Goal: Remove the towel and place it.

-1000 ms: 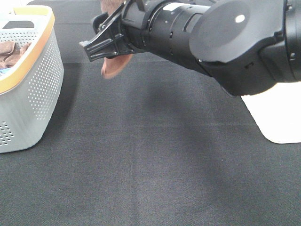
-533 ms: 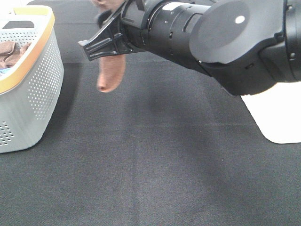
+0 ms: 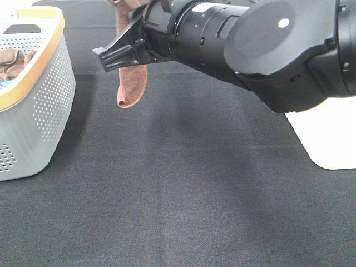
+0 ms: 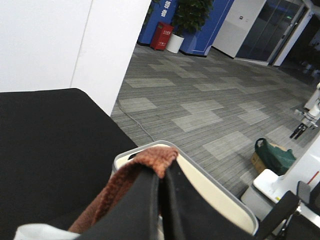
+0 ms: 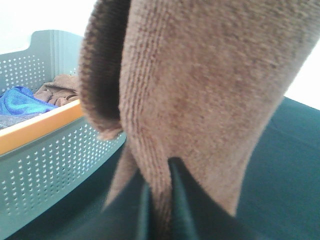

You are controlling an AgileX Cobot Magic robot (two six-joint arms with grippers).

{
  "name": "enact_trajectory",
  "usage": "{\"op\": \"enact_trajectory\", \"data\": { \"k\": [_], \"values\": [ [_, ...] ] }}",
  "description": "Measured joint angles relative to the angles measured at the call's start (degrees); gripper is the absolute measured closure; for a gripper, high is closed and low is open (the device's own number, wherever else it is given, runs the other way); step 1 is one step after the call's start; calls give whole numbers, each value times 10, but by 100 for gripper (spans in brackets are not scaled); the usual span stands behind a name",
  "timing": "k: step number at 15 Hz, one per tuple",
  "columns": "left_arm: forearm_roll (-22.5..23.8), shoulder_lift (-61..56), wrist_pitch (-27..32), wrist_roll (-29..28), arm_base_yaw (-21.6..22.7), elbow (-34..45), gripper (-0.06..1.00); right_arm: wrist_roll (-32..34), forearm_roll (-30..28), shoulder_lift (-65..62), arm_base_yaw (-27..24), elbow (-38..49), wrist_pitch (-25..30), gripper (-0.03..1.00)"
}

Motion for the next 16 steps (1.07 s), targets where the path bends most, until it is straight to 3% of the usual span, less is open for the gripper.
{"op": "enact_trajectory", "data": {
  "k": [1, 2, 3, 5, 7, 10, 12, 14, 15, 16],
  "values": [
    [29, 0, 0, 3, 0, 0, 94, -20, 21, 0, 0, 0, 0, 96],
    [64, 0, 1, 1, 0, 0, 94, -48, 49, -2, 0, 0, 0, 97],
    [64, 0, 1, 1, 0, 0, 94, -48, 49, -2, 0, 0, 0, 97],
    [155, 1, 11, -36, 3, 0, 94, -141, 130, -18, 0, 0, 1, 97],
    [237, 12, 29, -80, 22, 0, 94, -201, 174, -32, 0, 0, 7, 97],
    [267, 28, 38, -87, 34, 0, 94, -237, 195, -36, 0, 0, 8, 97],
    [305, 37, 54, -87, 34, 0, 94, -290, 196, -36, -9, -2, -23, 97],
    [358, 54, 83, -88, 34, 0, 94, -331, 215, -36, -68, -29, -6, 97],
    [380, 66, 85, -88, 34, 0, 94, -336, 225, -36, -111, -52, 29, 97],
    [417, 91, 77, -88, 34, 0, 94, -337, 234, -29, -179, -95, 108, 97]
  ]
}}
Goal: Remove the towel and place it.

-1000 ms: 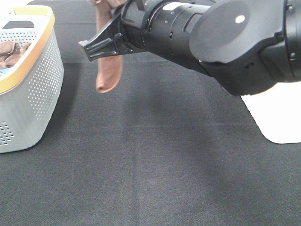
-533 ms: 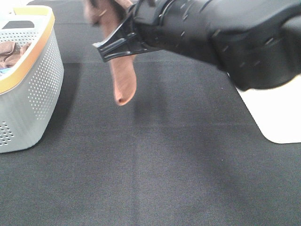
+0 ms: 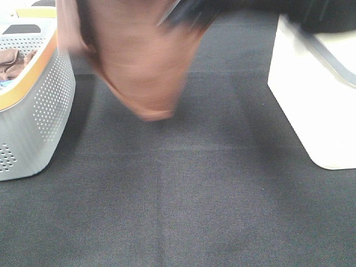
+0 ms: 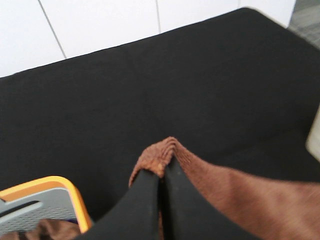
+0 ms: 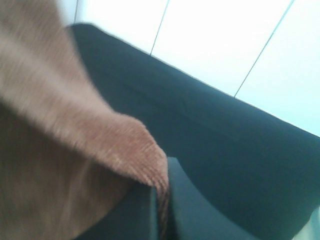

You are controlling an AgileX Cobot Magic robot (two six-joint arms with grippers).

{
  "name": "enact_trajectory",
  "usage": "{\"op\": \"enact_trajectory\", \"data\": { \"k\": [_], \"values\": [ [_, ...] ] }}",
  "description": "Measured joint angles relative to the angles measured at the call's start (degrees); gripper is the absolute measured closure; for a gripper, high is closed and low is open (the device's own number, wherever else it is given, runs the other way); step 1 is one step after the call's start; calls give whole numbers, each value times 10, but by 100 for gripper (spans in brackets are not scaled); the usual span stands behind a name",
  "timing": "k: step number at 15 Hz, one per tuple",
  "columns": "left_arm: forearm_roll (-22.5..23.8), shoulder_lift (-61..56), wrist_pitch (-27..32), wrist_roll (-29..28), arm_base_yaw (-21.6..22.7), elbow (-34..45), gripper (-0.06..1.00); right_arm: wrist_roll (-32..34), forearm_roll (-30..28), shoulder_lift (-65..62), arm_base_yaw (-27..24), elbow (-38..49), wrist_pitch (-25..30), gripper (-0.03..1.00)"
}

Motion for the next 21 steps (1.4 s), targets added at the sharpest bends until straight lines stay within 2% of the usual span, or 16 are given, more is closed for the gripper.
{"op": "enact_trajectory", "data": {
  "k": [2, 3, 6, 8, 9, 11, 12, 16, 17, 20, 21],
  "values": [
    [51, 37, -53, -11, 0, 0, 94, 0, 2, 36, -76, -72, 91, 97],
    [73, 61, -88, -18, 0, 0, 94, -1, 2, 62, -99, -103, 117, 97],
    [134, 132, -211, -42, 11, 0, 94, -3, 1, 156, -149, -198, 138, 97],
    [136, 176, -235, -76, 29, 0, 94, -5, 1, 196, -167, -224, 154, 97],
    [136, 194, -223, -95, 34, 0, 94, -5, 1, 205, -168, -222, 174, 97],
    [123, 217, -142, -103, 32, 0, 94, -5, 1, 217, -168, -193, 208, 97],
    [83, 223, -74, -101, 30, 0, 94, 7, -1, 221, -168, -146, 219, 97],
    [-49, 231, 104, -39, 29, 0, 94, 37, -1, 222, -169, -19, 223, 97],
    [-49, 231, 104, -39, 29, 0, 94, 37, -1, 222, -169, -19, 223, 97],
    [-89, 258, 248, -29, 21, 0, 94, 76, -1, 196, -169, 87, 241, 97],
    [-91, 260, 258, -29, 15, 0, 94, 88, -1, 180, -169, 109, 254, 97]
  ]
}}
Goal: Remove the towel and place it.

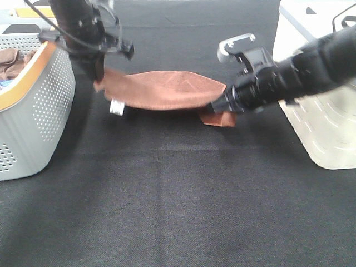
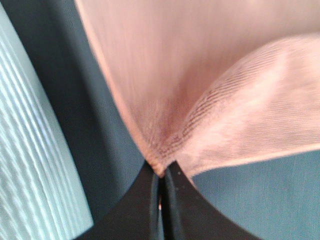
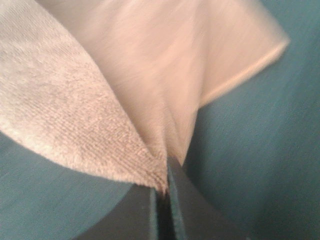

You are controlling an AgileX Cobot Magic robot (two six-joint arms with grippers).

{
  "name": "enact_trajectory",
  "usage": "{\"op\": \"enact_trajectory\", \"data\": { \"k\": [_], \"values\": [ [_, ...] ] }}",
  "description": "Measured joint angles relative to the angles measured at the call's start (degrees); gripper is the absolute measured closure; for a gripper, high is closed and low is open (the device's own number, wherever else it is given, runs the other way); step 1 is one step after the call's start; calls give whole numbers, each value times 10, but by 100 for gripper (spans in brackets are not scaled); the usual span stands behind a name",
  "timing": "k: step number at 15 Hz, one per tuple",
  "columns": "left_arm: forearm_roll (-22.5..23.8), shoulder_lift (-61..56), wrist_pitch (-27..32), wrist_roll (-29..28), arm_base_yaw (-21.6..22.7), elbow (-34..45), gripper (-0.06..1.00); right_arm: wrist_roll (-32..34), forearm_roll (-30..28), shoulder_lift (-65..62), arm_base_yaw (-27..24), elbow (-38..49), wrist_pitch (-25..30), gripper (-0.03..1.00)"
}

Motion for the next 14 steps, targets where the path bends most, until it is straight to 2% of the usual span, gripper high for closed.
{"op": "enact_trajectory", "data": {
  "k": [2, 4, 5, 6, 8, 10, 11, 12, 14],
  "values": [
    [-6, 0, 1, 0, -12, 6, 94, 38, -22, -21, 0, 40, 34, 97],
    [-18, -1, 2, -1, -25, 40, 94, 109, -92, -28, 0, 65, 80, 97],
    [-21, -3, 2, -1, -34, 70, 94, 172, -158, -29, 0, 69, 111, 97],
    [-24, -15, 3, -1, -50, 118, 94, 278, -262, -29, 0, 71, 152, 97],
    [-33, -42, 5, -1, -62, 175, 94, 429, -411, -29, 0, 71, 187, 97],
    [-34, -65, 5, -1, -62, 219, 94, 536, -501, -29, 0, 71, 205, 95],
    [-34, -65, 5, -1, -62, 219, 94, 536, -501, -29, 0, 71, 205, 95],
    [-36, -72, 6, 0, -62, 241, 94, 563, -523, -30, 0, 71, 213, 90],
    [-47, -79, 6, 1, -62, 272, 94, 580, -528, -32, 0, 71, 237, 63]
  ]
}}
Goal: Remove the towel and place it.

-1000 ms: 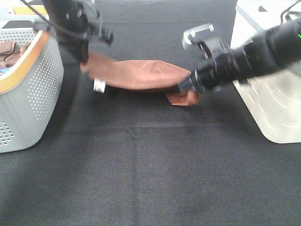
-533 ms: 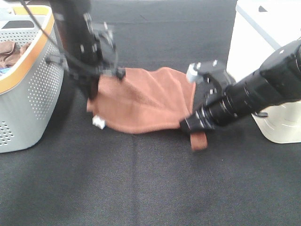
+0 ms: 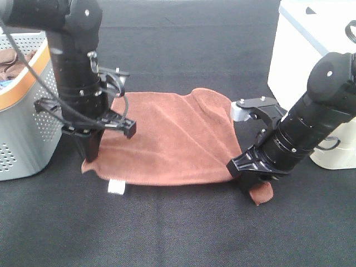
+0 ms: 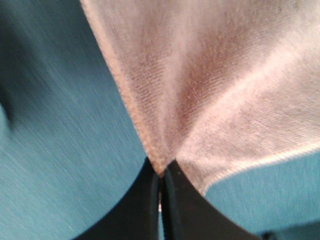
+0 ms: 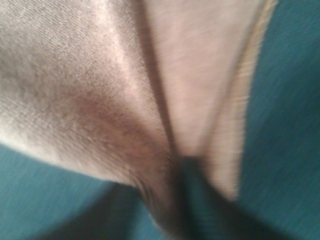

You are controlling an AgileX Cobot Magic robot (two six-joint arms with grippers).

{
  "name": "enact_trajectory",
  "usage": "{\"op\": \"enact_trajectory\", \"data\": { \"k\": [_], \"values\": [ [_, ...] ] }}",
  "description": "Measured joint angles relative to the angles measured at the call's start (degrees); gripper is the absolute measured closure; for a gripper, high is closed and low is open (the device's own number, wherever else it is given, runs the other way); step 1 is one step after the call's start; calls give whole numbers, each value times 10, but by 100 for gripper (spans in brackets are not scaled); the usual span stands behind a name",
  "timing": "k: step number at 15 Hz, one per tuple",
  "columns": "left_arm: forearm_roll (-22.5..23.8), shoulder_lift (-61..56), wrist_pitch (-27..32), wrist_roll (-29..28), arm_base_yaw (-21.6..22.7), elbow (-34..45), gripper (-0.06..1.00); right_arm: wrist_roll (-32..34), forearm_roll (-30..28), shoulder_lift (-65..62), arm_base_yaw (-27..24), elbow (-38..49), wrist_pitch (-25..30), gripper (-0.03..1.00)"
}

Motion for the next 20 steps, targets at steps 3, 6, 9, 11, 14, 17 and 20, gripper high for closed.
{"op": "enact_trajectory", "data": {
  "k": [3, 6, 9, 11, 14, 17, 20],
  "values": [
    [-29, -10, -1, 11, 0, 7, 93, 3, 1, -1, 0, -10, 74, 32],
    [-36, -25, -1, 14, 0, 7, 63, 80, -6, -1, 0, -62, 184, 25],
    [-38, -56, -1, 23, 0, 7, 25, 151, -56, -21, 0, -106, 288, 25],
    [-38, -81, -1, 26, 0, 7, 22, 158, -69, -41, 0, -107, 303, 25],
    [-19, -198, -2, 28, 0, 7, 22, 163, -84, -115, 0, -107, 331, 25],
    [37, -337, 0, 28, 0, 7, 22, 164, -97, -222, 0, -80, 358, 25],
    [41, -461, 1, 28, 0, 38, 22, 164, -135, -351, 0, 3, 362, 25]
  ]
}}
